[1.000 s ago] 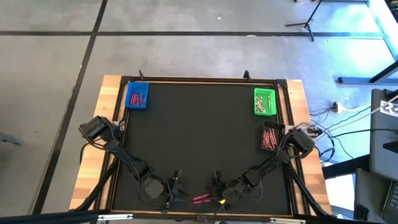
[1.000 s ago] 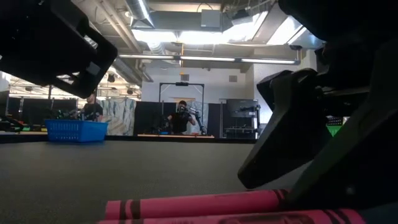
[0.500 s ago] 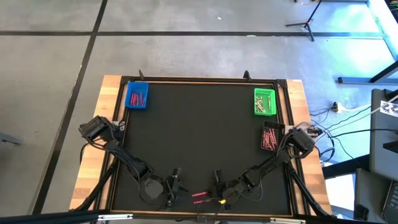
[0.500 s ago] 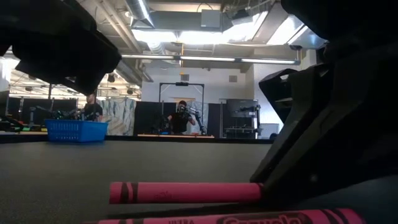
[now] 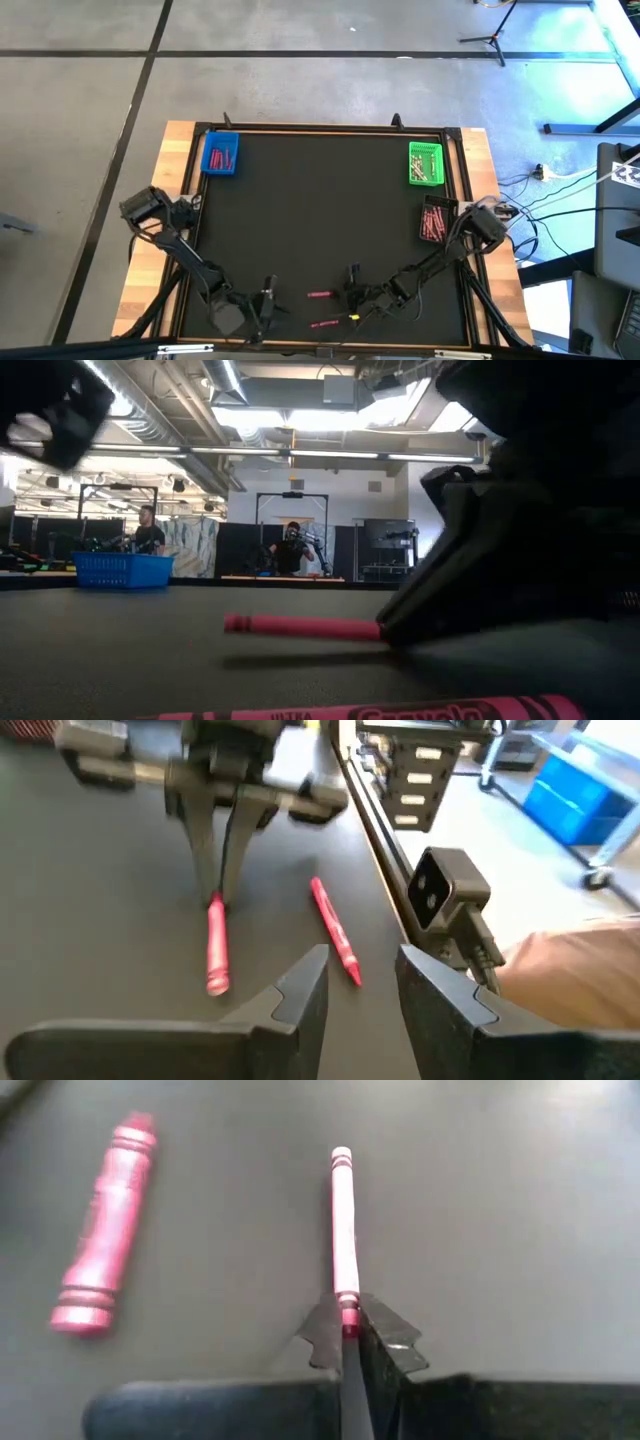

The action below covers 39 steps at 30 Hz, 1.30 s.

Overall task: Sort crayons
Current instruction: Put the red crayon into the blue bin

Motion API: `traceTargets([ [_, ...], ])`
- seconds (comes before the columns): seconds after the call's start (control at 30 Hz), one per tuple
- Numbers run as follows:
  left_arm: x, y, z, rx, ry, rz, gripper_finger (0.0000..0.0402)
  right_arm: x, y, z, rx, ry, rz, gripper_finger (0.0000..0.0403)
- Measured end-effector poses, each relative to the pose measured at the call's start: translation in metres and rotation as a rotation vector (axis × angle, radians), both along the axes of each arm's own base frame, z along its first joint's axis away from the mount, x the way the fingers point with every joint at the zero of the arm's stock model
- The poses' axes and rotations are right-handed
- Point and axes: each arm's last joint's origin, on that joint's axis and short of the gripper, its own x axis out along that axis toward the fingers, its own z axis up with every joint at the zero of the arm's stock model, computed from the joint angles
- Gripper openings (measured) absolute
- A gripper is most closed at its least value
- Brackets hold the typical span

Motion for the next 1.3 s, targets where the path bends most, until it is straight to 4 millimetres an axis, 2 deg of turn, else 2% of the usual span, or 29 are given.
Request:
traceTargets([
  [0.17,-0.011,0.003,0.028,0.047,-0.058,0.070,0.0111,0.001,-0.008,0.021,-0.048,-0.056,-0.069,0.0006],
  [0.3,-0.014,0.010,0.037,0.097,-0.076,0.164,0.0111,0.004,-0.014,0.036,-0.073,-0.107,-0.109,0.0005],
  [0.43,-0.014,0.014,0.034,0.125,-0.061,0.213,0.0111,0.007,-0.019,0.045,-0.079,-0.140,-0.142,0.0006],
  [0.67,-0.014,0.018,0.029,0.133,-0.036,0.265,0.0111,0.017,-0.032,0.049,-0.077,-0.164,-0.185,0.0001],
  [0.97,-0.014,0.031,0.021,0.220,-0.001,0.392,0.0111,0.023,-0.030,0.061,-0.044,-0.268,-0.181,0.0001],
  [1.1,-0.008,0.039,0.018,0.208,0.040,0.400,0.0111,0.020,-0.032,0.056,-0.100,-0.221,-0.198,0.0000],
  [1.2,-0.005,0.041,0.017,0.188,0.069,0.371,0.0111,0.011,-0.042,0.052,-0.185,-0.179,-0.373,0.0000],
  [1.3,-0.004,0.042,0.016,0.177,0.092,0.340,0.0111,-0.006,-0.068,0.059,-0.134,-0.074,-0.574,0.0008],
])
